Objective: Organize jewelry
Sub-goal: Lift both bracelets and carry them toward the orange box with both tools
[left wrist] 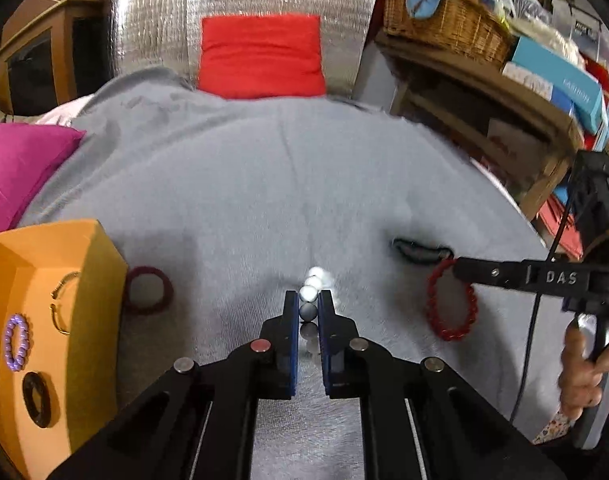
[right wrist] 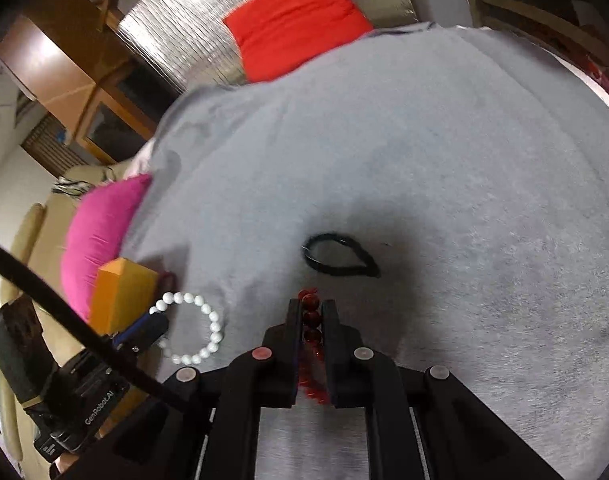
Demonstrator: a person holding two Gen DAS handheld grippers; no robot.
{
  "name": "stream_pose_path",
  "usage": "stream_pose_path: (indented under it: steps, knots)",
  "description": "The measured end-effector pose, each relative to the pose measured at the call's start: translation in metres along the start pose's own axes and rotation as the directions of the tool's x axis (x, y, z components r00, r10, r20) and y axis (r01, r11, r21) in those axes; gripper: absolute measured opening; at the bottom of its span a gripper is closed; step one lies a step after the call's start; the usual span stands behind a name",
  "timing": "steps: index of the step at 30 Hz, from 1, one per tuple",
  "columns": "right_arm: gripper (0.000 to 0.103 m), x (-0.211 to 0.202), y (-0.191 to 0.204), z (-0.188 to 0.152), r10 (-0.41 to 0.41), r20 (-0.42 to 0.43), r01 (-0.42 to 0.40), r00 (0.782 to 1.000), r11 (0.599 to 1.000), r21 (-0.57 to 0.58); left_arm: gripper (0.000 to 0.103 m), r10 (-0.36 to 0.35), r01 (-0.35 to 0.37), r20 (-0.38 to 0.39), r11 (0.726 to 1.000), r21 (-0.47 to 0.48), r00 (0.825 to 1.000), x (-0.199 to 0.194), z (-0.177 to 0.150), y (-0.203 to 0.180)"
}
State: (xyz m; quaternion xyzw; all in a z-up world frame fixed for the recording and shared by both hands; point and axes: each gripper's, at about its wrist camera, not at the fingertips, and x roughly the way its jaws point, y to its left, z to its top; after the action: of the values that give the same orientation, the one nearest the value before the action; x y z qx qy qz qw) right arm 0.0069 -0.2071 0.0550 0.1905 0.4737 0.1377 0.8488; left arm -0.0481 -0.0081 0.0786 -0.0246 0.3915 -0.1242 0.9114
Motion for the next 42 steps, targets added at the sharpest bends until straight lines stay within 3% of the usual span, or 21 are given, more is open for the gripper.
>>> stream_pose_path:
  steps: [11, 23, 27, 30, 34, 36, 42]
  knots:
    - [0.011, -0.015, 0.050, -0.011, 0.135, 0.125, -0.127, 0.983, 0.989, -0.076, 0.009, 0.019, 0.002, 0.170, 0.992, -0.124, 0.985, -0.059, 0.020, 0.029]
    - [0.011, -0.009, 0.076, -0.016, 0.228, 0.131, -0.212, 0.965, 0.969, -0.125, 0.009, 0.015, 0.021, 0.251, 0.990, -0.139, 0.968, -0.101, 0.021, 0.048]
    - [0.011, 0.001, 0.081, -0.016, 0.155, 0.062, -0.143, 0.986, 0.976, -0.165, 0.009, 0.008, 0.032, 0.276, 0.990, -0.138, 0.961, -0.113, 0.022, 0.051]
    - [0.013, 0.015, 0.078, -0.017, 0.042, -0.013, -0.044, 0.999, 0.984, -0.175, 0.009, 0.007, 0.030, 0.270, 0.990, -0.135, 0.963, -0.113, 0.021, 0.052]
    - [0.019, 0.030, 0.070, -0.020, -0.016, -0.090, -0.002, 0.996, 0.981, -0.193, 0.009, 0.014, 0.024, 0.255, 0.989, -0.143, 0.967, -0.109, 0.021, 0.054]
    - [0.029, 0.035, 0.073, -0.025, -0.041, -0.117, 0.013, 0.992, 0.974, -0.227, 0.009, 0.017, 0.022, 0.261, 0.989, -0.148, 0.965, -0.110, 0.022, 0.055]
    - [0.029, 0.049, 0.079, -0.043, -0.129, -0.128, 0.082, 0.983, 0.942, -0.325, 0.009, 0.032, 0.010, 0.262, 0.988, -0.157, 0.964, -0.112, 0.022, 0.056]
